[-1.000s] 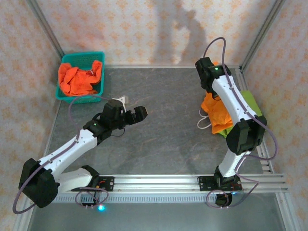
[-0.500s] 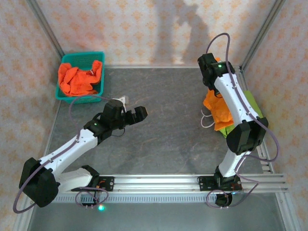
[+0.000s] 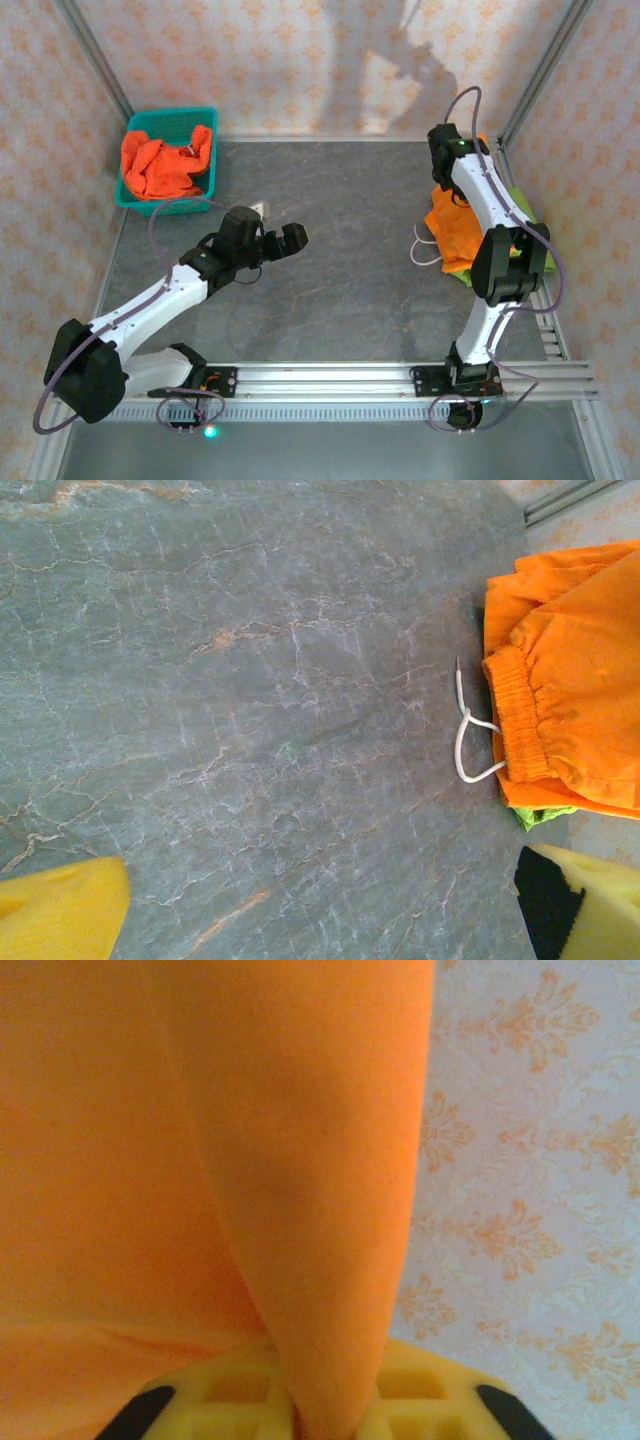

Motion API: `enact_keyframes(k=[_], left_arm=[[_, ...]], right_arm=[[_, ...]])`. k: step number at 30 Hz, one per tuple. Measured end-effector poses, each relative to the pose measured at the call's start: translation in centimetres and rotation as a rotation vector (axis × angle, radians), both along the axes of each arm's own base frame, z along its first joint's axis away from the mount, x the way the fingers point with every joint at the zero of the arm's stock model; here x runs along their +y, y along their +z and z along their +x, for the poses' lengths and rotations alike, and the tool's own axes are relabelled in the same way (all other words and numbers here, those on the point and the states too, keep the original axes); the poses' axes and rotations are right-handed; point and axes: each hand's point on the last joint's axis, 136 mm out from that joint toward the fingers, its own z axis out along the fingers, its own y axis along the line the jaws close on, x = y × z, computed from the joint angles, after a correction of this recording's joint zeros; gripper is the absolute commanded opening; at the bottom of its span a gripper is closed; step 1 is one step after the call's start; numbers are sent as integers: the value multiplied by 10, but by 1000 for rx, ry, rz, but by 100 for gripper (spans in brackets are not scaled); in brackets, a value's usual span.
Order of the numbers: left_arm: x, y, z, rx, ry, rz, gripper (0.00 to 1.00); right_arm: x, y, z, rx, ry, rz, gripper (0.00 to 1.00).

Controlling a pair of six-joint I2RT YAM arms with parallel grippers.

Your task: Fold and stack the shorts

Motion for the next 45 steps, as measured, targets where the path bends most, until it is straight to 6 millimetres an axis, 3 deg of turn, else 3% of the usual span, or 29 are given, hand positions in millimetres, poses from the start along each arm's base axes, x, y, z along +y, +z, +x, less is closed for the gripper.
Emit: enact_keyframes(k=[2, 3, 4, 5, 8, 11, 15, 19, 22, 27, 33, 35, 40, 45], left_arm=[[1, -1, 0, 3, 2, 3, 100], [1, -1, 0, 3, 4, 5, 100], [2, -2, 0, 4, 9, 10, 100], [3, -2, 0, 3, 14, 15, 100], [12, 5, 0, -23, 48, 31, 100], [27, 29, -4, -103, 90, 43, 100], [51, 62, -8, -198, 152, 92, 100], [77, 81, -7, -232, 239, 199, 100], [101, 91, -7, -244, 334, 289, 100], [132, 107, -7, -273, 462, 387, 100], [175, 133, 2, -287, 623, 454, 100], [189, 147, 9, -289, 674, 487, 100], [233, 166, 34, -247, 823, 527, 100], [289, 133, 64, -93, 947, 493, 100]], right_arm=[[-12, 0, 2, -16, -33, -20, 50], [-19, 0, 1, -23, -54, -29, 70], [-26, 0, 1, -30, -78, -35, 96], [-33, 2, 1, -43, -106, -43, 100], [-52, 16, 6, -145, -205, -39, 100], [-55, 34, 3, -300, -270, 28, 100], [-23, 55, -16, -532, -253, 288, 100], [18, 84, -56, -780, -157, 587, 100], [39, 90, -83, -907, -81, 750, 99], [64, 54, -105, -934, -21, 916, 100], [91, -31, -125, -815, -6, 1059, 99], [98, -47, -134, -796, 17, 1095, 99], [106, -49, -147, -861, 79, 1142, 99], [106, -34, -151, -956, 69, 1184, 100]])
